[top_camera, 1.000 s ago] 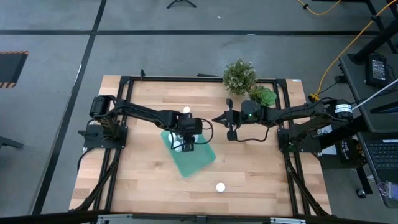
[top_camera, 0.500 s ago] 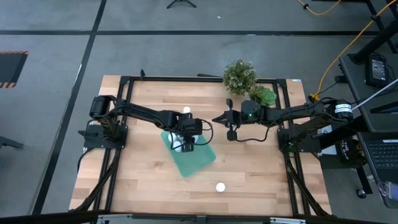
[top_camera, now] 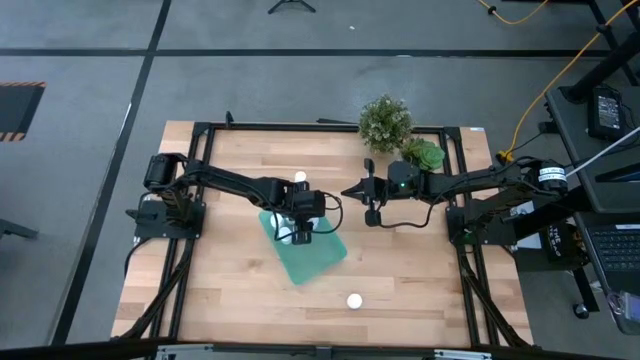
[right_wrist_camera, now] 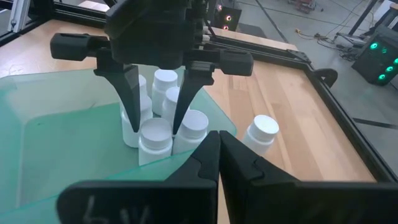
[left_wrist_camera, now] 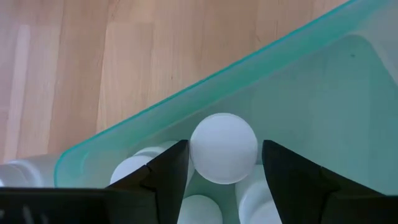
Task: Pick and place pill bottles into a basket
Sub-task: Put the white medicine bottle into the green bin
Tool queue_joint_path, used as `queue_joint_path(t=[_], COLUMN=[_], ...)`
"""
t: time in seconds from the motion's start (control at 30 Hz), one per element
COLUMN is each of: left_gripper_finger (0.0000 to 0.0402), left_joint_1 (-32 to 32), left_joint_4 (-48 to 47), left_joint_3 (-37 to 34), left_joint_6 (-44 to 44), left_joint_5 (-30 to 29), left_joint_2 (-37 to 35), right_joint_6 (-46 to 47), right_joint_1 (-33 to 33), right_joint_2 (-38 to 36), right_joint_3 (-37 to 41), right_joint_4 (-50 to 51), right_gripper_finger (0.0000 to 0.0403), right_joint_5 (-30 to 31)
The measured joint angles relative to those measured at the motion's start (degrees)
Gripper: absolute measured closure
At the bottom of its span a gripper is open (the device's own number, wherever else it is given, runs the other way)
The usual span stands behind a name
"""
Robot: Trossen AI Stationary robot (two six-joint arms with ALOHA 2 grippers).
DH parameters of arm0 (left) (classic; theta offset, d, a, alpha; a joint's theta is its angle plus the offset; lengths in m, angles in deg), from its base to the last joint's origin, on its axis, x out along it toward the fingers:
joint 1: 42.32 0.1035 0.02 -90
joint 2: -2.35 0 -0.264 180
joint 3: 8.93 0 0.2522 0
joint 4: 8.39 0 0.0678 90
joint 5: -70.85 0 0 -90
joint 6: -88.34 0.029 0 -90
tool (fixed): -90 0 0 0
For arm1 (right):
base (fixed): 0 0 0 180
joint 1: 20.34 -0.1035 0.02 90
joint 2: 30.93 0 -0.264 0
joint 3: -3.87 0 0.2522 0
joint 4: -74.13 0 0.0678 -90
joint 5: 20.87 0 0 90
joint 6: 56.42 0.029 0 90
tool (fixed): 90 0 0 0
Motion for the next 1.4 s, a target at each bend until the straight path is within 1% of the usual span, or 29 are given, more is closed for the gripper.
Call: queue_joint_path(t=[0.17, 0.43, 0.53, 0.63, 0.87, 1.0, 1.07, 1.13, 1.2, 1.3, 1.4], left_gripper_finger=[0.0204, 0.0204, 0.0204, 0.0204, 0.0208, 0.0237, 0.0261, 0.0288, 0.0316, 0.0356, 0.0391], left_joint_1=[-0.1, -1.0, -1.1, -1.1, -1.1, -1.2, -1.4, -1.4, -1.4, -1.4, -1.5], left_joint_4=[0.0, -0.6, -2.5, -6.8, -10.6, -11.6, -11.8, -13.9, -13.8, -12.0, -7.9], left_joint_3=[0.0, 1.3, 2.7, 4.5, 6.7, 7.0, 7.1, 7.0, 6.8, 3.5, -2.9], left_joint_6=[0.0, 0.0, 0.6, 1.0, 2.5, 4.1, 4.7, 4.6, 4.5, 4.1, 1.8], left_joint_5=[0.0, 0.2, 0.3, 0.3, 0.8, -2.1, -4.0, -5.3, -5.7, -5.9, -7.0], left_joint_2=[-0.1, -2.3, -2.8, -3.3, -4.4, -6.1, -7.3, -8.7, -10.4, -13.9, -18.8], right_joint_6=[0.0, 0.0, 0.0, 0.0, 0.0, 0.0, 0.1, 0.1, 0.1, 0.0, 0.1], right_joint_1=[0.0, 0.0, 0.0, 0.0, 0.0, 0.0, 0.0, 0.0, 0.0, 0.0, -0.4], right_joint_2=[0.0, 0.0, 0.0, 0.0, 0.0, 0.0, 0.0, 0.0, 0.0, 0.0, 0.0], right_joint_3=[0.0, 0.0, 0.0, 0.0, 0.0, 0.0, 0.0, 0.0, 0.0, 0.0, 0.0], right_joint_4=[0.0, 0.0, 0.1, 0.0, -0.1, -0.4, -0.4, -0.3, 0.4, 0.8, 2.0], right_gripper_finger=[0.0393, 0.0393, 0.0393, 0.0393, 0.0393, 0.0393, 0.0393, 0.0393, 0.0393, 0.0393, 0.0393], right_joint_5=[0.0, 0.0, 0.0, 0.0, 0.0, 0.0, 0.0, 0.0, 0.0, 0.0, 0.0])
